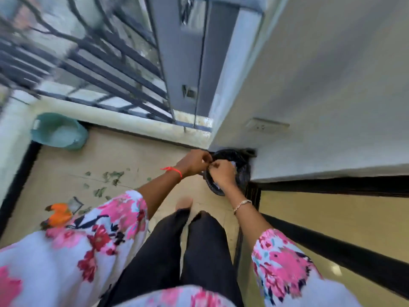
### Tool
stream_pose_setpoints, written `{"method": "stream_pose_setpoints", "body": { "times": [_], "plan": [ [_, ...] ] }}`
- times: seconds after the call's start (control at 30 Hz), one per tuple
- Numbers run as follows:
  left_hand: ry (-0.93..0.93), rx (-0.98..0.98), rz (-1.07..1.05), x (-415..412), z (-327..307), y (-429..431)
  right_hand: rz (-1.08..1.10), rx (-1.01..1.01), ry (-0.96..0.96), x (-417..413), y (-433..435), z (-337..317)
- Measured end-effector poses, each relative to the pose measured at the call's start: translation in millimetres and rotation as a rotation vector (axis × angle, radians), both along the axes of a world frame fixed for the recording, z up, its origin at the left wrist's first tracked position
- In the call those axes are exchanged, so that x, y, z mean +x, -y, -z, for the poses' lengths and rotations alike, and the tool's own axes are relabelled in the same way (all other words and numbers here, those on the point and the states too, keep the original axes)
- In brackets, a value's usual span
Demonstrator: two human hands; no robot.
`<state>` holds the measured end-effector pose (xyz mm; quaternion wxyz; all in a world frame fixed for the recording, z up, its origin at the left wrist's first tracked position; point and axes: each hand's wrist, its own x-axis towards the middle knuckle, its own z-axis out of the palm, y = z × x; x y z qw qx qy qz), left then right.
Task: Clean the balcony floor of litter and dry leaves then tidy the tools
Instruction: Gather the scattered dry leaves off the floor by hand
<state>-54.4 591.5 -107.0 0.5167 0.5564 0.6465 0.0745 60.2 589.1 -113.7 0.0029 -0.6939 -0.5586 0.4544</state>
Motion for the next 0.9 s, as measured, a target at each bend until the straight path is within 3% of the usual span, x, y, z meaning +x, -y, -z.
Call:
{"method": "stream_pose_setpoints", "body": {
  "times": [0.13,0.3,0.47,0.7,0.9],
  "plan": [
    [-0.126,0.098,-0.182,-49.2,-73.9,65.1,-0.421,0.086,-0.004,-52.9,29.8,-77.1],
    [-0.324,0.177,-0.470,-90.2,-116.4,167.7,-1.045,0.285,0.090,-115.1,71.3,-123.6],
    [-0.445,0.193,-0.872,-86.8,-150.3,286.4,-1.531,0.486,-0.034,-135.8,139.7,-173.1],
    [-0.507,0.094,-1.430,-31.8,-156.0,432.6,-1.949,0.510,-0.095,-157.7,242.7,-194.5],
    [-0.529,-0.011,-1.672,-0.9,-144.8,518.9,-2.244,0.488,-0.114,-176.4,338.4,-190.1]
  ]
}}
